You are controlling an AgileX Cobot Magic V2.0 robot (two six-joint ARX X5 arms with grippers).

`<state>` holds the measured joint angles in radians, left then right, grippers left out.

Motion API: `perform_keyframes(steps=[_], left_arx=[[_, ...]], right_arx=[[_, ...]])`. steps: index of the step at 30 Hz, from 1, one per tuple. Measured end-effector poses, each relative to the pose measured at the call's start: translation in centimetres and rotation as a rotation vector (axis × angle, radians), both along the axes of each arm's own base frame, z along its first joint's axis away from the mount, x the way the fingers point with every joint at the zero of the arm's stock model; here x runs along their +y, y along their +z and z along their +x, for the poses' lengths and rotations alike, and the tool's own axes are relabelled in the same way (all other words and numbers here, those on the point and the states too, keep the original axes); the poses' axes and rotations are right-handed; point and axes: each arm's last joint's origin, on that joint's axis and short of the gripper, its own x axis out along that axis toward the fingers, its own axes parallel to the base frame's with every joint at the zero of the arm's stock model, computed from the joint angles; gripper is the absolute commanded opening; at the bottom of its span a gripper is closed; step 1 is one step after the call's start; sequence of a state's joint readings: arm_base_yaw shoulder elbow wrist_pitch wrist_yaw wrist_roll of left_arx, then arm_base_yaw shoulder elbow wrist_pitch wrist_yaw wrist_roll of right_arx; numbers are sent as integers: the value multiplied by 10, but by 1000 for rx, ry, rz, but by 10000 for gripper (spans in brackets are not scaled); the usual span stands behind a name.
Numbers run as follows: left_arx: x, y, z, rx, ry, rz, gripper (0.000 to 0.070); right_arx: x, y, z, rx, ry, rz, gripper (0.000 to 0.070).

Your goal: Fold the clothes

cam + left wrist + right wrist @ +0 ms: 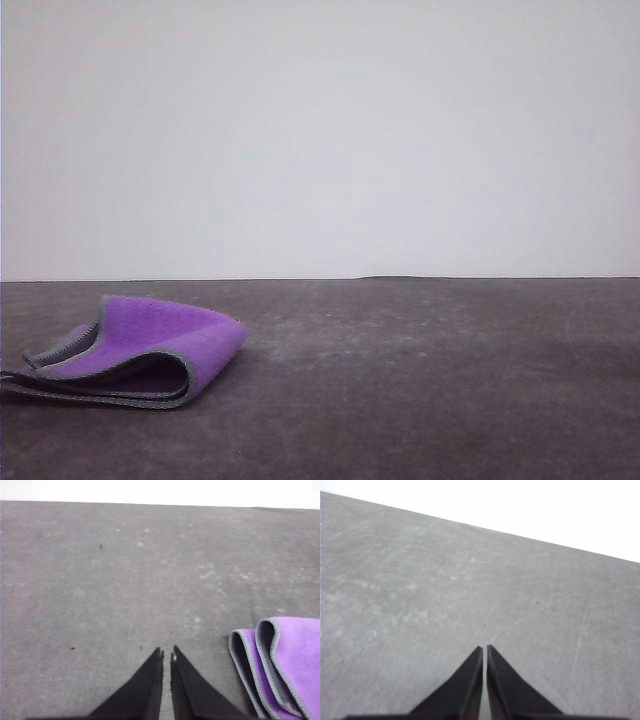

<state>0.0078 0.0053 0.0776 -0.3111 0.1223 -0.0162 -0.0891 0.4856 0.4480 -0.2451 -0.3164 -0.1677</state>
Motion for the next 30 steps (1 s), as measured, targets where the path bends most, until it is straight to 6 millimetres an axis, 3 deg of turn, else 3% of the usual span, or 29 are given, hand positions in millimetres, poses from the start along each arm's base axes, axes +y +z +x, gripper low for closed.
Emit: perform_keyframes(steps=[7, 17, 30], left_arx=[[0, 0, 0, 0, 0, 0, 17], [0, 0, 0, -1, 0, 0, 17], [0, 0, 0, -1, 0, 0, 17]], right_arx=[[1, -39, -26, -67, -38, 8, 7], [0, -77, -31, -43, -135, 80, 7], [2, -97, -30, -11, -189, 83, 7]])
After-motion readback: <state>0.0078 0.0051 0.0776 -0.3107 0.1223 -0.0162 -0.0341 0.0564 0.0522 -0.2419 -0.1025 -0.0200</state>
